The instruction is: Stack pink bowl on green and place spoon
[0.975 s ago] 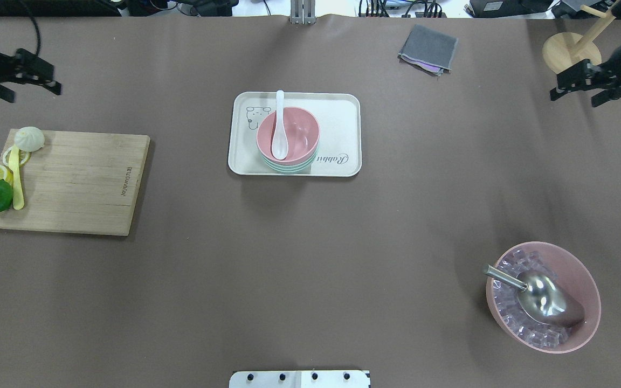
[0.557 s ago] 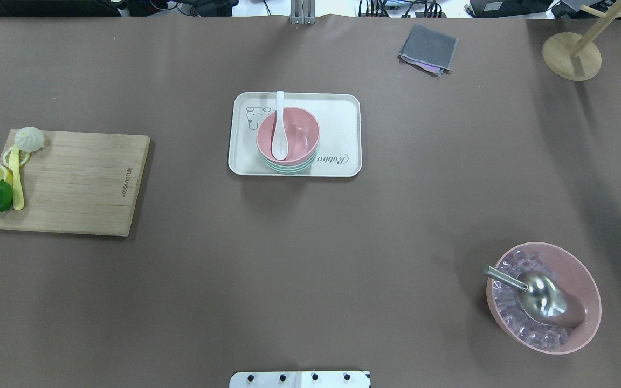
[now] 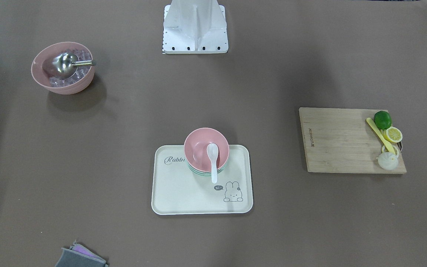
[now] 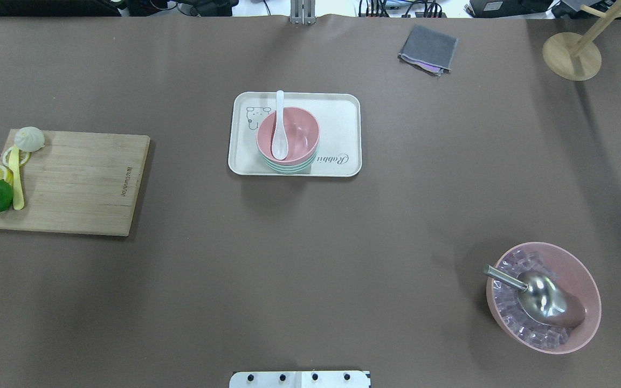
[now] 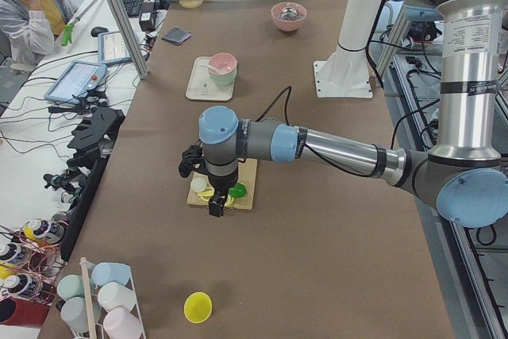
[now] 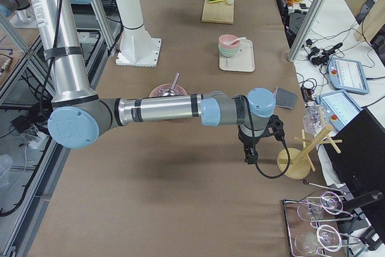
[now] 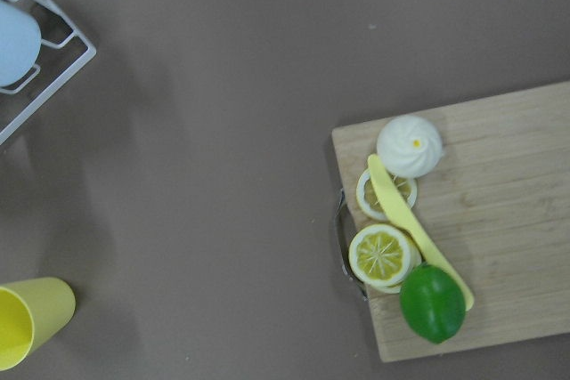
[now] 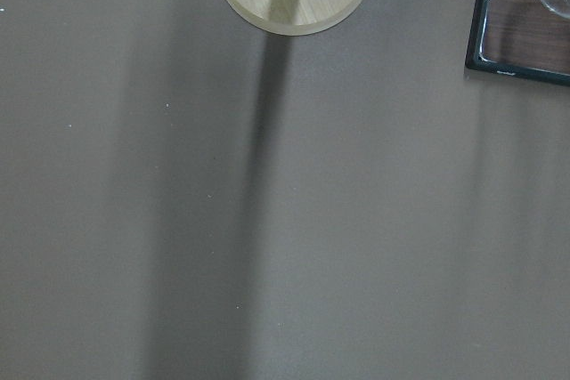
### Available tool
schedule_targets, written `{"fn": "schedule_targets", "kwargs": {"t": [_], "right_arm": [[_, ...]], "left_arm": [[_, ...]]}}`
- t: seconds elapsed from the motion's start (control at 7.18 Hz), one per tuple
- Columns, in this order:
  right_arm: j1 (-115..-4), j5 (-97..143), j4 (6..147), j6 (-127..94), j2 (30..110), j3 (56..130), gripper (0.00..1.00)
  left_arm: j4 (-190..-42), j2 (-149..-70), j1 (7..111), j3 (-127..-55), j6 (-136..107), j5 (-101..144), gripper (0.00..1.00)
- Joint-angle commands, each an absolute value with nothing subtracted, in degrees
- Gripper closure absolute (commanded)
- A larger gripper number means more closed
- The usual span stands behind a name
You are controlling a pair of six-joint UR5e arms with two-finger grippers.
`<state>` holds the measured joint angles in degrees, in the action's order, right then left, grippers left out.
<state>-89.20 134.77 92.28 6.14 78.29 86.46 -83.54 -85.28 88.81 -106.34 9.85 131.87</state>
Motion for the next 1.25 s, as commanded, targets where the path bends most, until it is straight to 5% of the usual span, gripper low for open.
{"fn": "schedule_targets", "kwargs": {"t": [0.0,1.11], "right_arm": [[-88.9,134.6,92.3,6.0,78.7,87.1,0.0],[-87.7,134.8,91.1,6.2,83.3,90.0,0.0]], "left_arm": [[-84.5,-83.8,88.9,-108.3,9.7,131.9,0.02],[-83.8,-82.1,90.3,-108.8,10.2,137.1,0.02]]}}
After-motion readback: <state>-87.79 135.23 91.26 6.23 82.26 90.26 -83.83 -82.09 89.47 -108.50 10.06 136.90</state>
